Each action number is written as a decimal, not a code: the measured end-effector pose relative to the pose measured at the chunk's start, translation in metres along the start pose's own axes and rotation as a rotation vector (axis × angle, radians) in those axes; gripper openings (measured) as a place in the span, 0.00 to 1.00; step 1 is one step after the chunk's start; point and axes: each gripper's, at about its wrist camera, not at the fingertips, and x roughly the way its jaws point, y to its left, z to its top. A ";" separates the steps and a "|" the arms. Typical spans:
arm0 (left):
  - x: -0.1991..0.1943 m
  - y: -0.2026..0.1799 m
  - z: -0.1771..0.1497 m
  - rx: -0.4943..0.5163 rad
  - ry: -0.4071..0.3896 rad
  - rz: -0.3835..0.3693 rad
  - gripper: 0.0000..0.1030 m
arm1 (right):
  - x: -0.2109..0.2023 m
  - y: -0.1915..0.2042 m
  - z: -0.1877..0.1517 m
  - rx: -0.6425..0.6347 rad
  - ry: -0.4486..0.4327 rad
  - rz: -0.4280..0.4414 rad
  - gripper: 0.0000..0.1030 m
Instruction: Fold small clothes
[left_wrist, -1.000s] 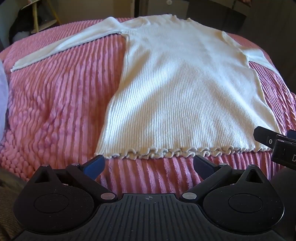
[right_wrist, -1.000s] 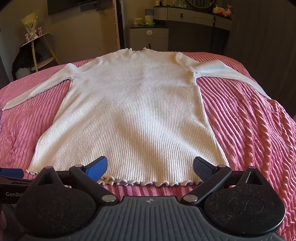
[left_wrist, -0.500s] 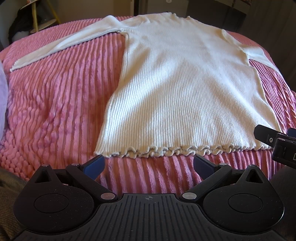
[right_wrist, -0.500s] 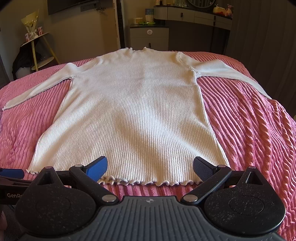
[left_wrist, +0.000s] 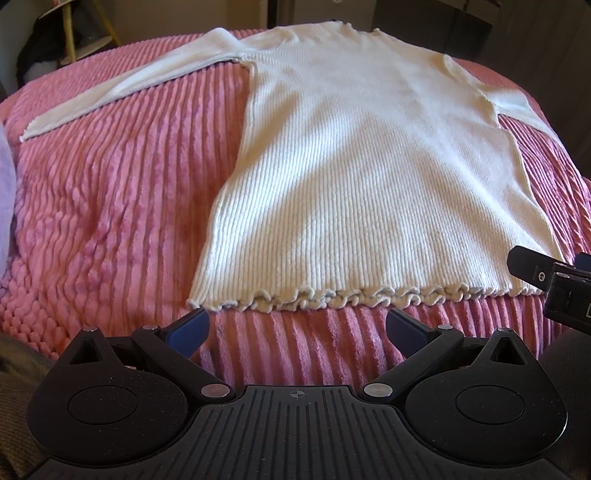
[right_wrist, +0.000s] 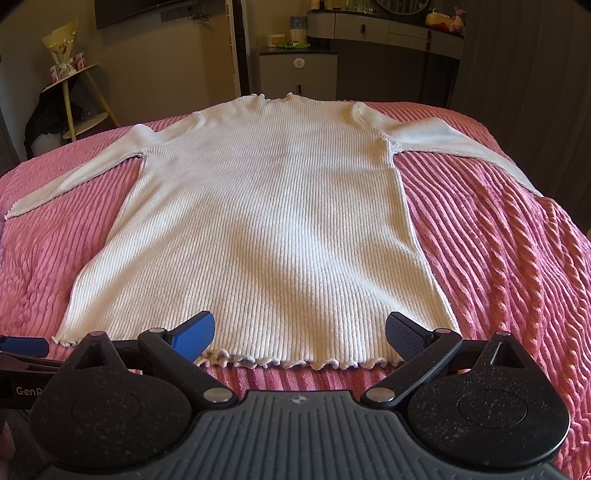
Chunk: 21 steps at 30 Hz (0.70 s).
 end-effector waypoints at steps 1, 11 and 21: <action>0.000 0.000 0.000 0.001 0.001 0.000 1.00 | 0.000 0.000 0.000 0.000 0.000 0.000 0.96; 0.001 0.001 0.001 0.000 0.006 0.001 1.00 | 0.000 -0.001 0.001 0.001 0.001 0.001 0.96; 0.001 0.000 0.001 -0.001 0.007 0.001 1.00 | 0.000 -0.001 0.000 0.002 0.000 0.001 0.96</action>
